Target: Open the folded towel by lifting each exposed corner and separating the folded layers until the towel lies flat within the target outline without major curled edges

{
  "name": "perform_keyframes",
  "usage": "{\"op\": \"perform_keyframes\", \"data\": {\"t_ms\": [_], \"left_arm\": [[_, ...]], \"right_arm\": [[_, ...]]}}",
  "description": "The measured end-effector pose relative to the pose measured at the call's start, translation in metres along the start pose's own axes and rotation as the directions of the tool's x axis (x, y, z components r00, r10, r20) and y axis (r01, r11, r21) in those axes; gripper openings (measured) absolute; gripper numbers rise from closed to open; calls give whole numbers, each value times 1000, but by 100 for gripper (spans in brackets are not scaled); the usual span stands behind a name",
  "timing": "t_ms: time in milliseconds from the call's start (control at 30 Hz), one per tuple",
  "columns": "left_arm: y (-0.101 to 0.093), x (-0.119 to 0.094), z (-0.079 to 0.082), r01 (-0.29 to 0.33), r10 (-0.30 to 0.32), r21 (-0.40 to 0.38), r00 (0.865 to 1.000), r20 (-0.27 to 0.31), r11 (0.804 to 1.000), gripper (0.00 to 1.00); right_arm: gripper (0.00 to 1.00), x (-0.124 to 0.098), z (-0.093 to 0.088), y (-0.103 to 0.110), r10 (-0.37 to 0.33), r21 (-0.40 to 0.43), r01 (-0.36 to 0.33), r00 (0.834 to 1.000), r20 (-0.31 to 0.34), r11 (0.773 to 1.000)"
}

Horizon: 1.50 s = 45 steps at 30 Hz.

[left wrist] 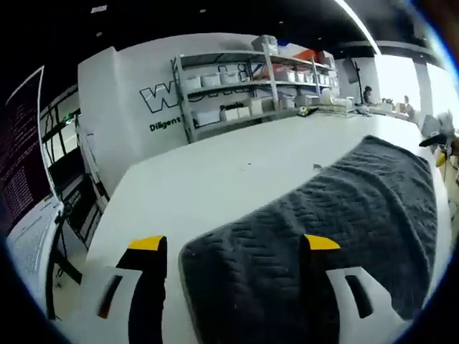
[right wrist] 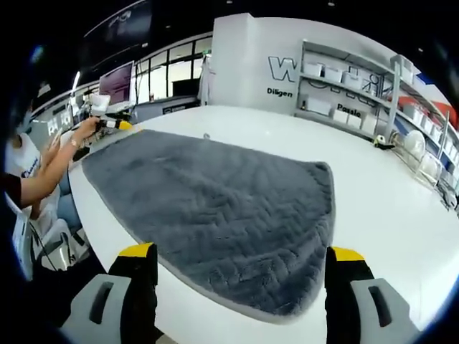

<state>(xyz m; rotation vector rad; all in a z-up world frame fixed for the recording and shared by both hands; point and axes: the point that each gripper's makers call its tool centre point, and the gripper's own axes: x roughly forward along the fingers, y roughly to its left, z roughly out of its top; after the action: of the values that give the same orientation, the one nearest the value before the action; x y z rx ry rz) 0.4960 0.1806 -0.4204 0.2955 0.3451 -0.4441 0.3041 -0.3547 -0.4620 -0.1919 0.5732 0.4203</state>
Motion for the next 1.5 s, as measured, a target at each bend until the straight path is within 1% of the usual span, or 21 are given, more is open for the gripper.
{"op": "perform_keyframes", "data": {"t_ms": [67,133,167,233,267,367,433,467,533,600,700,767,867,1033,1100,1233,1333,1500], "left_arm": [[-11,-13,2,8,-8,6,1000,9,1000,84],[-22,-26,3,27,-27,1,999,21,1000,87],[-27,-31,5,35,-35,-5,999,38,999,91],[-33,-41,5,39,-39,-12,998,46,999,99],[-36,-46,6,44,-44,4,997,63,999,99],[-47,-58,4,51,-50,-12,995,88,999,99],[-53,-67,4,53,-52,-6,993,107,999,99],[-54,-69,4,50,-50,-4,993,111,999,99],[-59,-80,3,21,-24,25,991,133,999,99],[-62,-87,-1,13,-15,21,991,136,1000,99],[-74,-99,-5,29,-34,40,988,151,999,99],[-82,-105,-9,29,-39,66,988,150,997,99],[-90,-114,-19,41,-49,63,990,134,997,99],[-89,-124,-27,42,-45,29,989,141,999,99],[-89,-125,-30,38,-40,17,991,131,999,99],[-92,-128,-34,46,-48,18,991,129,999,99],[-94,-128,-39,61,-62,13,991,115,998,99],[-93,-129,-41,59,-59,4,992,113,998,99]], "right_arm": [[99,1,0,0,-5,-8,5,1000,-10,1000],[99,2,-1,2,-4,-10,4,1000,-15,1000],[99,3,0,2,-1,-12,1,1000,-14,1000],[99,4,0,4,5,-15,-5,1000,-14,1000],[99,5,1,5,6,-16,-7,1000,-13,1000],[99,6,1,8,12,-22,-13,1000,-13,1000],[99,7,1,11,19,-24,-19,1000,-17,1000],[99,8,0,12,23,-28,-24,999,-23,999],[99,8,1,13,24,-30,-25,999,-23,999],[99,8,2,13,24,-30,-24,1000,-20,999],[99,8,4,15,25,-30,-25,1000,-11,999],[99,8,4,17,25,-37,-26,1000,-15,999],[99,8,3,21,33,-46,-34,999,-21,998],[99,10,1,29,41,-61,-43,999,-32,997],[99,11,1,31,45,-67,-47,998,-37,997],[99,10,-1,33,50,-67,-53,998,-46,996],[99,9,-2,33,45,-64,-48,998,-49,997],[99,8,0,35,42,-64,-45,998,-49,997]]}}
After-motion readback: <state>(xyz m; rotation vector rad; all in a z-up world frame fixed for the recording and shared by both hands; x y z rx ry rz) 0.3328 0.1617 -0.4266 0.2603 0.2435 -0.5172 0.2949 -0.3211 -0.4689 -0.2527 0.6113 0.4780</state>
